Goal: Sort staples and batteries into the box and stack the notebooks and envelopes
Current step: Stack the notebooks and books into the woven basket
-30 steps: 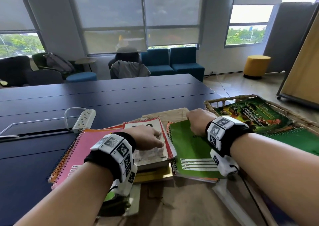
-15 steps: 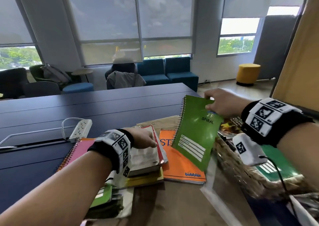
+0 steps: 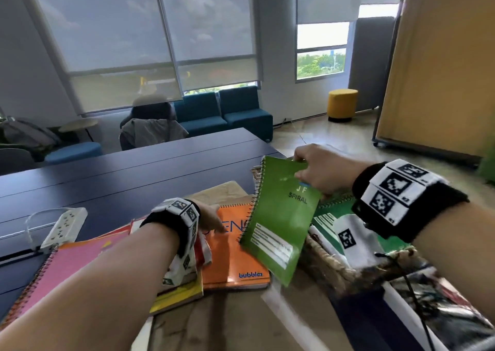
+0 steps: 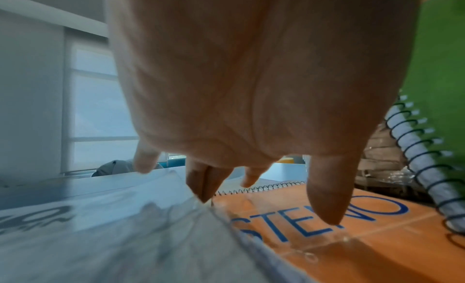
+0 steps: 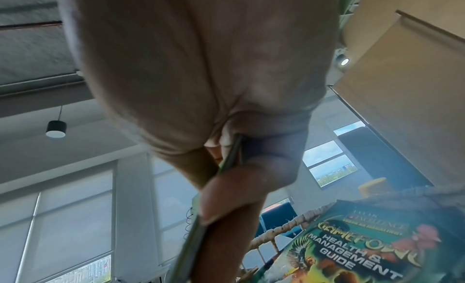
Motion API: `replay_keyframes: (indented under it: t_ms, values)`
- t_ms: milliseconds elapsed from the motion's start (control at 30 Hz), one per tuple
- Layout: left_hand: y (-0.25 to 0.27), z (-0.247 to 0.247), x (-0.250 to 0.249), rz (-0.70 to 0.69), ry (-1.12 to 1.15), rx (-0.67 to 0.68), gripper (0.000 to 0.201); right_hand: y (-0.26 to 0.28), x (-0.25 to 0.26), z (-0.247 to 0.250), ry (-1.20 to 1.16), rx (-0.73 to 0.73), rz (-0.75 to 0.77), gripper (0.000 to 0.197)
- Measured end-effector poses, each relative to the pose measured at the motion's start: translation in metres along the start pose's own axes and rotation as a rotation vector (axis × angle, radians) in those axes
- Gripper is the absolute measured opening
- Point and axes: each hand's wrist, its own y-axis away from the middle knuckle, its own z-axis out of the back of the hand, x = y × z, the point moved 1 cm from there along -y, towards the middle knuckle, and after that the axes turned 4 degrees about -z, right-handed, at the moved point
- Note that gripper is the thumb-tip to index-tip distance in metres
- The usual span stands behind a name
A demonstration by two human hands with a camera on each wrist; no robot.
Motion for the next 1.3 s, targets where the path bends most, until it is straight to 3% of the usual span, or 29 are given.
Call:
replay_keyframes:
  t_ms: [100, 200, 267, 467, 633, 1000, 1167, 1300]
  values:
    - [-0.006, 0.006, 0.0, 0.016, -0.046, 0.007, 0.056, -0.001, -0.001, -0.001, -0.042, 0.037, -0.022, 0.013]
    - [-0.005, 0.011, 0.006, 0.024, -0.096, -0.045, 0.08, -0.001, -0.001, 0.0, -0.069, 0.049, -0.034, 0.011]
    - [-0.009, 0.014, 0.018, 0.017, -0.051, -0.093, 0.085, 0.0, -0.001, 0.0, -0.077, 0.062, -0.044, 0.011]
    - [-0.021, 0.026, 0.045, -0.05, 0.229, -0.138, 0.028, 0.001, 0.001, 0.0, -0.116, 0.079, -0.059, 0.014]
    - [-0.02, 0.027, 0.043, -0.037, 0.368, -0.228, 0.006, -0.003, 0.004, -0.002, -0.12, 0.084, -0.072, 0.014]
    - [0.004, 0.032, 0.037, -0.098, 0.617, -0.224, 0.013, -0.006, 0.005, -0.003, -0.112, 0.089, -0.089, 0.018]
    - [0.023, 0.032, 0.033, -0.084, 0.825, -0.353, 0.003, -0.003, 0.002, -0.002, -0.187, 0.069, -0.094, 0.019]
    - [0.034, 0.027, 0.03, -0.118, 1.016, -0.443, 0.012, 0.0, 0.001, -0.001, -0.259, 0.052, -0.079, 0.012]
